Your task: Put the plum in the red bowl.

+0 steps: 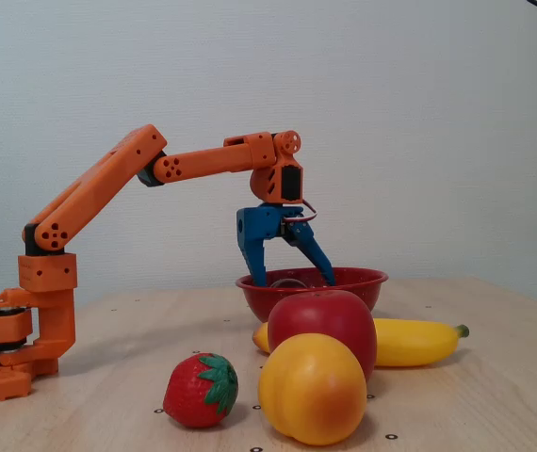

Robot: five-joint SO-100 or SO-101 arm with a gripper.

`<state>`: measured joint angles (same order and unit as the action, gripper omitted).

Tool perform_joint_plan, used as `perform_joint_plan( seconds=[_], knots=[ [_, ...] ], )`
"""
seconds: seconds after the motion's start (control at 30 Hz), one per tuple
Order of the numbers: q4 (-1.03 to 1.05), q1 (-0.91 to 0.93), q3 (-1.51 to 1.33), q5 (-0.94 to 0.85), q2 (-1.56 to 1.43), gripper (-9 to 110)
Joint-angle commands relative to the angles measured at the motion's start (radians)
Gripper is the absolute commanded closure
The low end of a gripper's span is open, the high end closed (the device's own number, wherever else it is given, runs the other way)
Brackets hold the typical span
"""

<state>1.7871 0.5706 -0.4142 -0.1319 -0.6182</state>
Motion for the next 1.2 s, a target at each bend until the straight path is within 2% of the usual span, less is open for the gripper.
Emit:
perform_joint_plan(
  seconds=[0.0, 0.17, 0.53, 0.8, 1.17],
  knots=[
    [0.043, -0.041, 0.107, 0.023, -0.198, 59],
    [0.083, -0.066, 0.204, 0.006, -0.304, 64],
    [0.138, -0.183, 0.186, 0.06, -0.568, 101],
    [0.049, -0.333, -0.126, 0.126, -0.844, 101],
    [-0.189, -0.581, -0.865, 0.227, -1.335, 101]
  ],
)
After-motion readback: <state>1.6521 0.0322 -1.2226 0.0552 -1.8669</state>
